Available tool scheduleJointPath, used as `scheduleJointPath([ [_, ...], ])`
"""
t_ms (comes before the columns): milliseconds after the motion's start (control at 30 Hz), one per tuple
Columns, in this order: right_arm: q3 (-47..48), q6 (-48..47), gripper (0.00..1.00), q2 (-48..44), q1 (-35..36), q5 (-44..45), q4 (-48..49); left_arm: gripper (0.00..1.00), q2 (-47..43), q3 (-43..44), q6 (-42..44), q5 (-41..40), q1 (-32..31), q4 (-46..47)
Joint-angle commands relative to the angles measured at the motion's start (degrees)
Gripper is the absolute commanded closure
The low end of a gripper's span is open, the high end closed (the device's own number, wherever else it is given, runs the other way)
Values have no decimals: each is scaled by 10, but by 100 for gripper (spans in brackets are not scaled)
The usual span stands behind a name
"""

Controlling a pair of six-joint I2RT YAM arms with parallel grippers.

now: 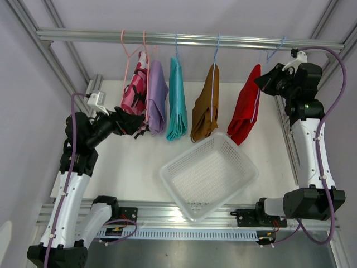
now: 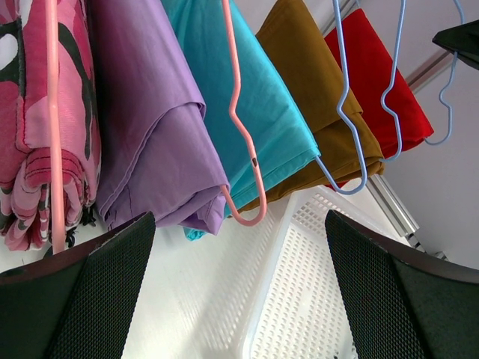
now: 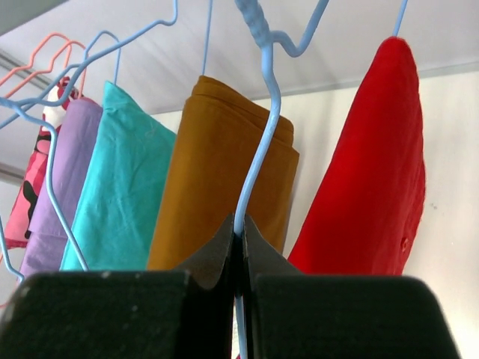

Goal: Remove the trousers from the hanger
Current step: Pick up the hanger from the clothesline.

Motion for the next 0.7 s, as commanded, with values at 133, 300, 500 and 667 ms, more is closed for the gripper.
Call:
scheduleJointPath([
  [133,140,-26,100,14,-8,22,45,1,3,8,-11,19,2,9],
  [300,181,-26,100,32,-9,24,21,0,4,8,-11,18,2,9],
  [500,215,-29,100,36,-9,26,4,1,7,9,-13,21,2,9],
  [667,239,-31,100,46,-9,24,-6,1,7,10,-13,22,2,9],
])
